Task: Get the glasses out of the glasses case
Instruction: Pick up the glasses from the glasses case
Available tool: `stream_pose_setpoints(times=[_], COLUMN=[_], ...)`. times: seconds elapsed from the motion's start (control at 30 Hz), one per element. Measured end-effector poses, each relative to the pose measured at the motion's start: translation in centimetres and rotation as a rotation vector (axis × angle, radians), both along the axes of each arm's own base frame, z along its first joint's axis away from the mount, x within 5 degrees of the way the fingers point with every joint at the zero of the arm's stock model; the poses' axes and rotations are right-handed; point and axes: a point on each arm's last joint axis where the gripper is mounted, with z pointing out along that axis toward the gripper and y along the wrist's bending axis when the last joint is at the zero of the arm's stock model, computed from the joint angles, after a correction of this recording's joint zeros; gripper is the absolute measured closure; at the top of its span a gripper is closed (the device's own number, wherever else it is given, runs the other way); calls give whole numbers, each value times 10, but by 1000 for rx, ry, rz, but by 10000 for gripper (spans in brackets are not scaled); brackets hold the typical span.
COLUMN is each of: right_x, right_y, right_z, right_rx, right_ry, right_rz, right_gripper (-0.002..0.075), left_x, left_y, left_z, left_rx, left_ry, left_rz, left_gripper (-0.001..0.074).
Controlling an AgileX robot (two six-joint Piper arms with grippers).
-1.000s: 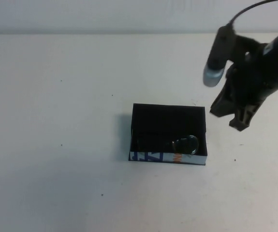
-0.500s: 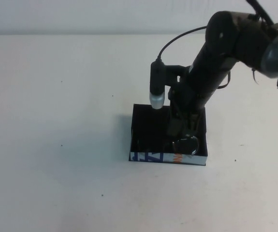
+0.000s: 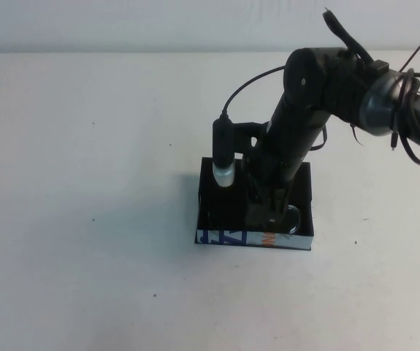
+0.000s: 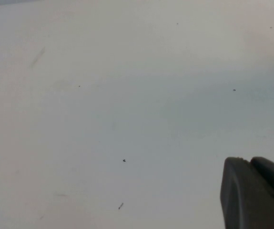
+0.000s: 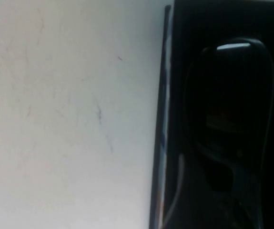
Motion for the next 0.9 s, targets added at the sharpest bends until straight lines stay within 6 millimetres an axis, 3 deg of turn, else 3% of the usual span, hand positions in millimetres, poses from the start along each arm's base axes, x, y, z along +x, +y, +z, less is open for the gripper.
stream_pose_setpoints(times=[0.47, 0.9], right_x=[8, 11], right_y=[1, 2], right_z=[-16, -26], right_rx=[-21, -29], right_ry=[-29, -17], right_rz=[-15, -20], right_gripper=[372, 427], left_x=[0, 0], left_y=[0, 0], left_z=[0, 0], left_rx=[0, 0], left_ry=[0, 0], left_rz=[0, 0], left_gripper=[739, 739])
